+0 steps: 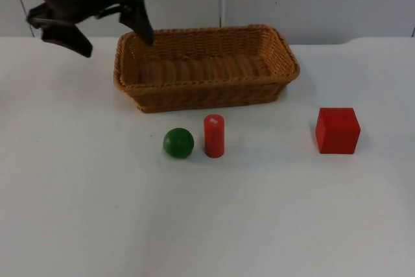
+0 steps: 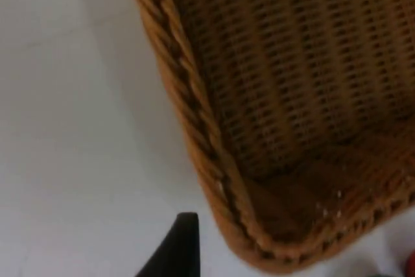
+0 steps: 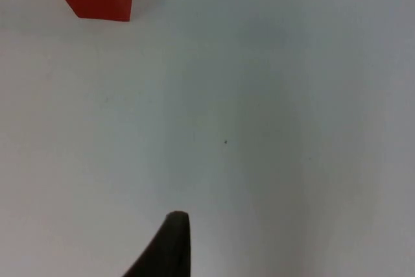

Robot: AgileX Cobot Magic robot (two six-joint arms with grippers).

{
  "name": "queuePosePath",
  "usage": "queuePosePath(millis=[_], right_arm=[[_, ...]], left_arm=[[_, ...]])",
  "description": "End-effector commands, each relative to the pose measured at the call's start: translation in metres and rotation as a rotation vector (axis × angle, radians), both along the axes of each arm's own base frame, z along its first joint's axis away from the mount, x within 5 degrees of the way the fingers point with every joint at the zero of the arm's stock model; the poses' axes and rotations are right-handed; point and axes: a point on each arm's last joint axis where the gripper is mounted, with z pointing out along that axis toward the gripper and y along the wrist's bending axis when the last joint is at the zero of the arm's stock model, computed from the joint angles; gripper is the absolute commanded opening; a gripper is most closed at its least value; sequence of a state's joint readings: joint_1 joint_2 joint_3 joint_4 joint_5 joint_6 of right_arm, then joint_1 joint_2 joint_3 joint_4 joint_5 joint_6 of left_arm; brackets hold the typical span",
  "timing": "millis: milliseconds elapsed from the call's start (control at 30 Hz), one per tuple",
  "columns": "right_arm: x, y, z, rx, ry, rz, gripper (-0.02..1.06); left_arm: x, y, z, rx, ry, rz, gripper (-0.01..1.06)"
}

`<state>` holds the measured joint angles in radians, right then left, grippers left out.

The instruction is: Pick up the basket with the left hand and place the object to the left of the red cylinder into the basket with the right hand.

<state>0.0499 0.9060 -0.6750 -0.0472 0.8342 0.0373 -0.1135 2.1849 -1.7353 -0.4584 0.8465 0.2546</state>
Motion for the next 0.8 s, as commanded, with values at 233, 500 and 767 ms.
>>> queuePosePath(millis=[233, 500, 767], right_arm=[[0.001, -0.002, 0.004, -0.015, -0.023, -0.001, 1.05], [0.001, -0.002, 0.004, -0.021, -0.024, 0.0, 1.05], [0.001, -0.002, 0.004, -0.019, -0.024, -0.004, 1.05]], left_arm=[[0.05, -0.014, -0.045, -0.012, 0.001, -0.006, 1.0], [0.055, -0.013, -0.079, 0.028, 0.037, -0.017, 1.0], [0.055, -0.013, -0.085, 0.032, 0.049, -0.017, 0.61]])
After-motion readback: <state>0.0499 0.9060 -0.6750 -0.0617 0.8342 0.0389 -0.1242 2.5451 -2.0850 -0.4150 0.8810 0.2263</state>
